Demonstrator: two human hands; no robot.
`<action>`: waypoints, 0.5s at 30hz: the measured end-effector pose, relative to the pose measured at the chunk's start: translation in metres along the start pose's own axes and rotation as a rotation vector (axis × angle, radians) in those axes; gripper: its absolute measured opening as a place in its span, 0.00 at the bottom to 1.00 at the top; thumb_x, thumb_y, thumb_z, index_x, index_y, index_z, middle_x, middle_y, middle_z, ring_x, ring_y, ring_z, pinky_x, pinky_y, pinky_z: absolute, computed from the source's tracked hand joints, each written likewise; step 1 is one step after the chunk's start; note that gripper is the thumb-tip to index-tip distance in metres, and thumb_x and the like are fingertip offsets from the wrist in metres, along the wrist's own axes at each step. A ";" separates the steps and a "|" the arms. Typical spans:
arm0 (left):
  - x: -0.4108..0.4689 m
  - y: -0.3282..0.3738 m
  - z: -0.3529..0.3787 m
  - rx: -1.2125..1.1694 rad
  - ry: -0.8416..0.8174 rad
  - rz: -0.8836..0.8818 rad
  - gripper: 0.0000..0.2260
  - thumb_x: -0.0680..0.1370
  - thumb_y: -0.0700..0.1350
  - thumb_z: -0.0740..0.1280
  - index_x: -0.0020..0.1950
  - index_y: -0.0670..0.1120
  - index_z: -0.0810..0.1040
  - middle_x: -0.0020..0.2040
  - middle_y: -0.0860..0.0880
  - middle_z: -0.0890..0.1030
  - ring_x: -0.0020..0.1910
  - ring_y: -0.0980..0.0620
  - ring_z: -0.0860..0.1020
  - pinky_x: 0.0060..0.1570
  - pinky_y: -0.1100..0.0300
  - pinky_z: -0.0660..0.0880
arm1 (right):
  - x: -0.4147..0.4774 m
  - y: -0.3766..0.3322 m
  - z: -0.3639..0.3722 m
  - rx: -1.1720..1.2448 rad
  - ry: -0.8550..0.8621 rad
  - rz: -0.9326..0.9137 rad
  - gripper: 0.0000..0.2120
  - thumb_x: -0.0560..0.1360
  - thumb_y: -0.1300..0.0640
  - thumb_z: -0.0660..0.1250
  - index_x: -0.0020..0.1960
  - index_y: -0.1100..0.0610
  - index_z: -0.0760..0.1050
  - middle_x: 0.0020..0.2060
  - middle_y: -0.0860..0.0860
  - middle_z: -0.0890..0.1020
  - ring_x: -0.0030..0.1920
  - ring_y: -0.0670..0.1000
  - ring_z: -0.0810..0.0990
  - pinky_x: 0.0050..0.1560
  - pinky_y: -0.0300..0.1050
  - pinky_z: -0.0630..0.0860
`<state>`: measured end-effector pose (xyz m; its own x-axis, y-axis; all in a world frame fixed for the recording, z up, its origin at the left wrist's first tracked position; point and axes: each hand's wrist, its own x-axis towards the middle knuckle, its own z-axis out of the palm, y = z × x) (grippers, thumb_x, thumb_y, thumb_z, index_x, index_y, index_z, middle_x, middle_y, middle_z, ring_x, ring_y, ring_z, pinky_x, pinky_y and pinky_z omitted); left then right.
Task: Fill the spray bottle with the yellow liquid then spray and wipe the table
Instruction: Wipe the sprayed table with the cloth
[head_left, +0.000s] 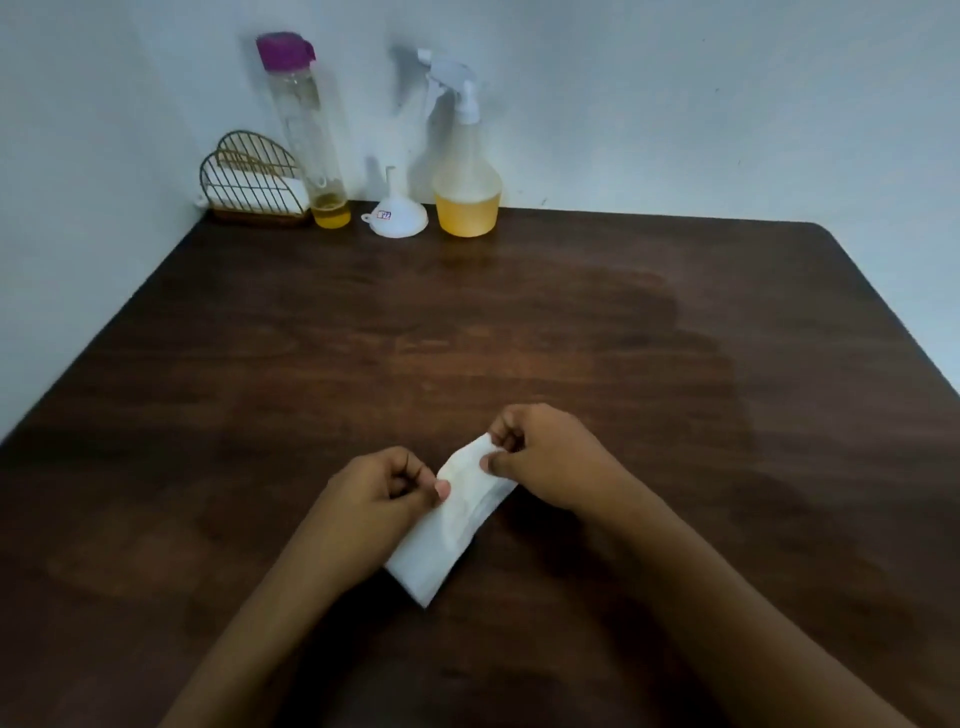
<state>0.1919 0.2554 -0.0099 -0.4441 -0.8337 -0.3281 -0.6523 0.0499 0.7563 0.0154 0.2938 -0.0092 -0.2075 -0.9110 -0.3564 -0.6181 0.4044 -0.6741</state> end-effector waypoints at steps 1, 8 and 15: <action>0.009 0.007 -0.003 -0.042 -0.009 -0.041 0.06 0.74 0.49 0.70 0.39 0.48 0.79 0.28 0.51 0.78 0.31 0.55 0.74 0.33 0.61 0.68 | 0.004 -0.003 -0.009 0.073 0.003 0.037 0.03 0.74 0.55 0.69 0.47 0.50 0.75 0.45 0.46 0.79 0.47 0.47 0.78 0.46 0.41 0.75; 0.039 0.067 -0.028 -0.384 -0.086 -0.312 0.05 0.73 0.42 0.71 0.47 0.49 0.79 0.49 0.46 0.83 0.47 0.47 0.80 0.42 0.56 0.76 | -0.013 -0.041 -0.075 0.169 0.182 0.065 0.04 0.74 0.55 0.68 0.46 0.50 0.73 0.38 0.44 0.78 0.40 0.45 0.77 0.40 0.39 0.73; 0.040 0.142 -0.032 -0.726 -0.147 -0.291 0.10 0.78 0.36 0.61 0.50 0.45 0.81 0.46 0.43 0.83 0.43 0.46 0.81 0.33 0.58 0.77 | -0.069 -0.072 -0.122 -0.010 0.127 -0.110 0.09 0.72 0.46 0.69 0.49 0.49 0.80 0.47 0.44 0.80 0.47 0.44 0.77 0.48 0.40 0.74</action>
<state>0.1011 0.2112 0.1022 -0.4267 -0.6747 -0.6023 -0.2133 -0.5721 0.7920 -0.0188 0.3176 0.1424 -0.2314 -0.9530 -0.1956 -0.6501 0.3010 -0.6976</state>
